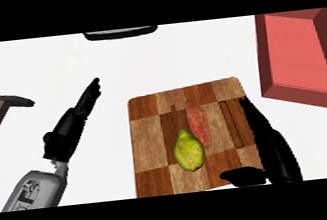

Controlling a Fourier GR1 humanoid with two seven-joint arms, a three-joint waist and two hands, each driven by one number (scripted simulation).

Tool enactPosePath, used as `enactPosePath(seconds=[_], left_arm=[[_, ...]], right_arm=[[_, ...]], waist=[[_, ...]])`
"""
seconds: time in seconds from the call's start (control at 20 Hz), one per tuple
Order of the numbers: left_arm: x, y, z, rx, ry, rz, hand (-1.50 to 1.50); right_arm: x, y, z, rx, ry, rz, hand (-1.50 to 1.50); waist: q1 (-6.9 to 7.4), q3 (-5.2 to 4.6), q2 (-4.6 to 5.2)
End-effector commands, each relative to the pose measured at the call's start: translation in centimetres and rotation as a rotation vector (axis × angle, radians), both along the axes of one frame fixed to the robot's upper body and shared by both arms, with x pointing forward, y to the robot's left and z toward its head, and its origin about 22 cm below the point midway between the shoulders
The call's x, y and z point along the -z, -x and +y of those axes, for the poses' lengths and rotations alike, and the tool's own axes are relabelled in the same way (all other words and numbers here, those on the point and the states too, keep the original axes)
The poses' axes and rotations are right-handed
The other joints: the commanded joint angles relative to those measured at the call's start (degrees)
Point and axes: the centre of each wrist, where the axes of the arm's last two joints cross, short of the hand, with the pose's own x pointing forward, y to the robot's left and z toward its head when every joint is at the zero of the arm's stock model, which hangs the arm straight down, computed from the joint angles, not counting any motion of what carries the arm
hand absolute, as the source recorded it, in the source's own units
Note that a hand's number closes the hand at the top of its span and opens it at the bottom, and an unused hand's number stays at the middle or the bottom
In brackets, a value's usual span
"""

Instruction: Pick the pear from the cutting board and place it in the cardboard box

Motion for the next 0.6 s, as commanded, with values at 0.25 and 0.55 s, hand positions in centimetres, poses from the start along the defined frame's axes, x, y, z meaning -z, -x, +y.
enactPosePath(seconds=[0.25, 0.55], left_arm=[[-1.8, -1.4, -1.2, 0.028, -0.010, 0.006, 0.00], [-1.5, -1.0, -2.6, 0.048, 0.005, 0.001, 0.00]], right_arm=[[-10.8, 4.5, 3.8, -0.066, 0.112, 0.200, -1.50], [-14.3, 4.4, 4.9, -0.076, 0.049, 0.350, -1.50]], waist=[[1.35, 0.22, 0.79], [2.34, 0.36, 1.07]])
